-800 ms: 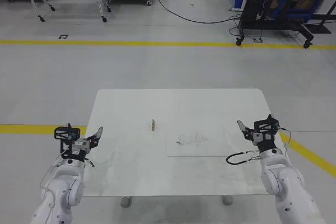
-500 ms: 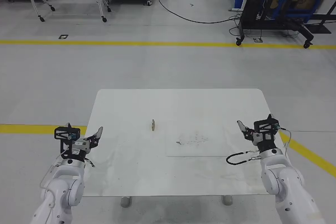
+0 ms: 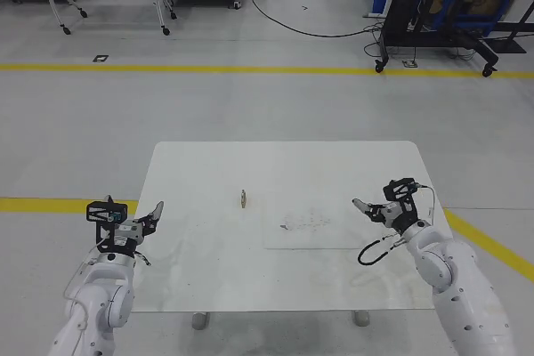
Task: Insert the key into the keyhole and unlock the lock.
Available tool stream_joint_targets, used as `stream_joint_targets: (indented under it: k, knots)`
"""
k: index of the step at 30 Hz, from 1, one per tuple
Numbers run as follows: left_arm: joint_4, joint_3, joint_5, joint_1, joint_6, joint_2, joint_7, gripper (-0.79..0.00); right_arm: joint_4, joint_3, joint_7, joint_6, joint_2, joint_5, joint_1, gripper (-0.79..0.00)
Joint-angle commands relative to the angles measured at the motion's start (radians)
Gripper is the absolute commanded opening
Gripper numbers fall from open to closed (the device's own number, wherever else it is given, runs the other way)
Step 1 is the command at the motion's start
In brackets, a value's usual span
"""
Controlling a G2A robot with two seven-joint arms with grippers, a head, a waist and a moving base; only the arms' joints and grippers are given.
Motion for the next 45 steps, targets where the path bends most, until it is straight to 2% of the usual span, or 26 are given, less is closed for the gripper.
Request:
stream_joint_targets:
  k: [1,6,18,24,27,31,35,36,37,38,42,45]
  knots:
    - [0.0,0.0,0.0,0.0,0.0,0.0,0.0,0.0,0.069,-0.055,0.034,-0.05,-0.005,0.019,0.067,0.0]
    - [0.0,0.0,0.0,0.0,0.0,0.0,0.0,0.0,0.225,-0.182,0.093,-0.154,-0.023,0.054,0.208,0.0]
    - [0.0,0.0,0.0,0.0,0.0,0.0,0.0,0.0,0.644,-0.361,0.212,-0.574,-0.062,0.315,0.484,0.0]
    - [0.0,0.0,0.0,0.0,0.0,0.0,0.0,0.0,0.664,-0.517,0.271,-0.584,-0.072,0.483,0.543,0.0]
    - [0.0,0.0,0.0,0.0,0.0,0.0,0.0,0.0,0.652,-0.591,0.267,-0.584,-0.063,0.503,0.57,0.0]
    - [0.0,0.0,0.0,0.0,0.0,0.0,0.0,0.0,0.622,-0.684,0.179,-0.584,-0.043,0.441,0.598,0.0]
    - [0.0,0.0,0.0,0.0,0.0,0.0,0.0,0.0,0.634,-0.768,0.007,-0.584,-0.021,0.273,0.629,0.0]
    - [0.0,0.0,0.0,0.0,0.0,0.0,0.0,0.0,0.656,-0.78,-0.036,-0.584,-0.017,0.22,0.643,-0.12]
    - [0.0,0.0,0.0,0.0,0.0,0.0,0.0,0.0,0.668,-0.794,-0.082,-0.584,-0.017,0.171,0.652,-0.148]
    - [0.0,0.0,0.0,0.0,0.0,0.0,0.0,0.0,0.674,-0.81,-0.133,-0.584,-0.018,0.132,0.657,-0.237]
    - [0.0,0.0,0.0,0.0,0.0,0.0,0.0,0.0,0.72,-0.859,-0.289,-0.584,-0.026,-0.017,0.69,-0.277]
    - [0.0,0.0,0.0,0.0,0.0,0.0,0.0,0.0,0.745,-0.888,-0.376,-0.584,-0.036,-0.099,0.708,-0.237]
